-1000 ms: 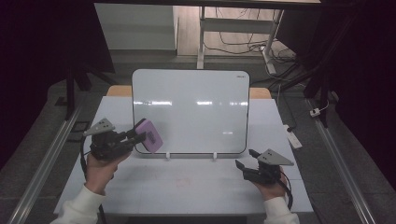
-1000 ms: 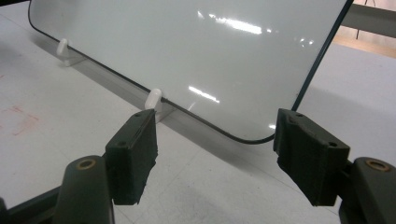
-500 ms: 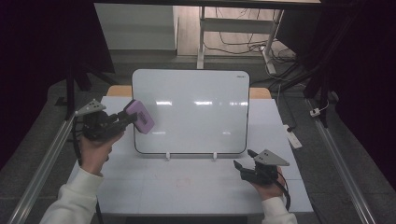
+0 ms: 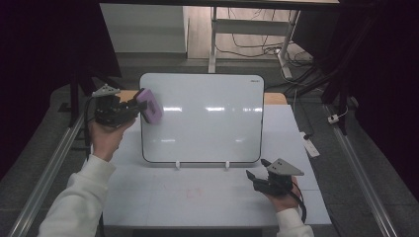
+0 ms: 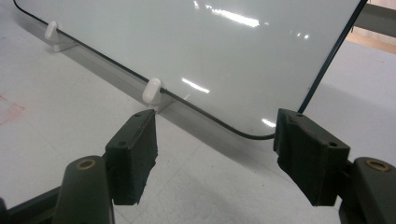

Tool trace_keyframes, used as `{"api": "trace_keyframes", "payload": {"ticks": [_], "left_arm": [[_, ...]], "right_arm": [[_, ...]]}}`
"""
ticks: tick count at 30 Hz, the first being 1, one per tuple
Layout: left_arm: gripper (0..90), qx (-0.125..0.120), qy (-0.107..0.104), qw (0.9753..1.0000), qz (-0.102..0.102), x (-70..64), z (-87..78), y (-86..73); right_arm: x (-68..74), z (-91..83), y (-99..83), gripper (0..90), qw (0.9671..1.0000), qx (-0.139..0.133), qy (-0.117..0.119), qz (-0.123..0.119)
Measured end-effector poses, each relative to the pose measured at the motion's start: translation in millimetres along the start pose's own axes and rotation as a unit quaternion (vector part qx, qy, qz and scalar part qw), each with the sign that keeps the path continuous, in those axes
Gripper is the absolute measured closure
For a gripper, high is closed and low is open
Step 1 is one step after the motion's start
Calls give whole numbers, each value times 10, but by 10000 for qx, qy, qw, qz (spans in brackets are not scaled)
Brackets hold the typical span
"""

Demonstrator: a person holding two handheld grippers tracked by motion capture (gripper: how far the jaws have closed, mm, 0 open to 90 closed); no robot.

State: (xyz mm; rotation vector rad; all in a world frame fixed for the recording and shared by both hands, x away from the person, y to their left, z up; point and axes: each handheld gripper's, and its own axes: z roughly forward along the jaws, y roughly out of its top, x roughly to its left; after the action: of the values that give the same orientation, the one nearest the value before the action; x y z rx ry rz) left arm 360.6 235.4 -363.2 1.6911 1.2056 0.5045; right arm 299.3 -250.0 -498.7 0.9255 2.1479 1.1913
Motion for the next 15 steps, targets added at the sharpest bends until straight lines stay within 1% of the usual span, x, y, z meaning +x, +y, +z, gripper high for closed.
{"api": "trace_keyframes", "payload": {"ticks": [4,9,13,15], "left_arm": [[634,-161,30,9999,-44,-35,76,49],[635,-279,108,9995,-75,-83,199,131],[636,-321,196,9993,-46,-116,279,175],[636,-321,260,9991,23,-143,317,195]], "right_arm": [[6,5,0,303,10000,11,9,-14],[11,6,-1,309,10000,13,-8,-16],[9,0,-2,309,10000,3,-19,-23],[4,5,-6,308,10000,11,-13,-19]]}}
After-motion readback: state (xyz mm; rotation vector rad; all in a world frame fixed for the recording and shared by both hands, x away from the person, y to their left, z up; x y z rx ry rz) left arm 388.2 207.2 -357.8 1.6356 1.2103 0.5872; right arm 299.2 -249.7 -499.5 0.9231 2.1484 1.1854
